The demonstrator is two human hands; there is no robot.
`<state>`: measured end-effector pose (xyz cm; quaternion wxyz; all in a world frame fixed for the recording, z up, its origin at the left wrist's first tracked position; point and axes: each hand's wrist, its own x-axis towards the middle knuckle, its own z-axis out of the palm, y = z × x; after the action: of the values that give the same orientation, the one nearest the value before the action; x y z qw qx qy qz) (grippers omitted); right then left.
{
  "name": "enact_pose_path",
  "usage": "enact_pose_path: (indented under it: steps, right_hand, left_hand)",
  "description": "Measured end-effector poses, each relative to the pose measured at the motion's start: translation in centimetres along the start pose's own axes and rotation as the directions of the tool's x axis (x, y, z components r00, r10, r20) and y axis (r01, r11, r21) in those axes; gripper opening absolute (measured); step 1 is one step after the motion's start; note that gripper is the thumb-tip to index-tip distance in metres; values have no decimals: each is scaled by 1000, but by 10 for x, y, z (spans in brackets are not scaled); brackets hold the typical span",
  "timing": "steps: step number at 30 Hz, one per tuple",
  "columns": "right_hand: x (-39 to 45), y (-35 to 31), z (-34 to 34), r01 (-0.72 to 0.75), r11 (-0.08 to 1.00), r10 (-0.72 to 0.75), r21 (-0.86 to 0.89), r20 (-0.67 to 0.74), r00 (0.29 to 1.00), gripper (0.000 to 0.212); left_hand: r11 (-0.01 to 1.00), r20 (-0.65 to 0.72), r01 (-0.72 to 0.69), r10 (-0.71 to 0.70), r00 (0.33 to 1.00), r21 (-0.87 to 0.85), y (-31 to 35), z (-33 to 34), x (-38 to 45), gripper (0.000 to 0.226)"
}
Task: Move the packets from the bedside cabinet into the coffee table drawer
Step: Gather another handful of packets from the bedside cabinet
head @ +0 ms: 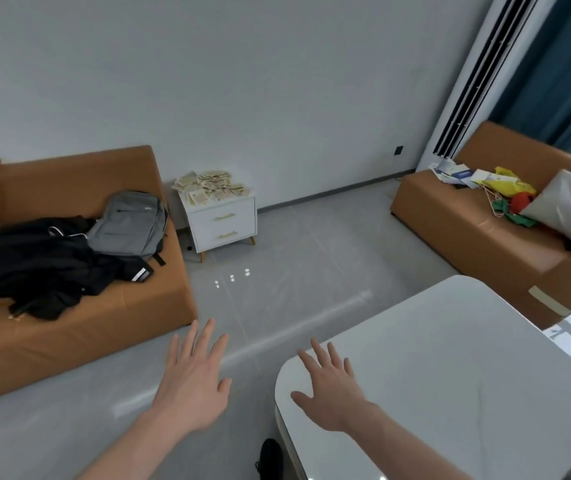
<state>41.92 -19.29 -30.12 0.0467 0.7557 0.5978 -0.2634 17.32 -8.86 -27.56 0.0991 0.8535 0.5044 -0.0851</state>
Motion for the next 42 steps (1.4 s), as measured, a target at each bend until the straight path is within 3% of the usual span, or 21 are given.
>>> enact_pose_path:
  steps: [6, 16, 29, 36, 42]
  right_hand:
    - [103, -13, -62, 56, 997, -55, 62, -14, 998, 85]
    - [274, -70, -162, 166, 986, -166, -32, -8, 986, 84]
    - [477, -151, -242, 68, 997, -67, 31, -43, 997, 83]
    - [560, -138, -283, -28, 994, 35, 103, -59, 998, 82]
    - [669, -114, -324, -39, 992, 44, 118, -41, 998, 83]
  left_hand:
    - [998, -18, 54, -54, 998, -14, -39, -39, 94, 76]
    - [978, -51, 192, -197, 979, -79, -136, -84, 215, 77]
    - [992, -15, 97, -99, 995, -76, -282, -147, 431, 76]
    - [995, -10, 1, -2, 1000, -95, -303, -184, 560, 74]
    - [994, 17, 14, -12, 1000, -105, -307, -198, 675, 73]
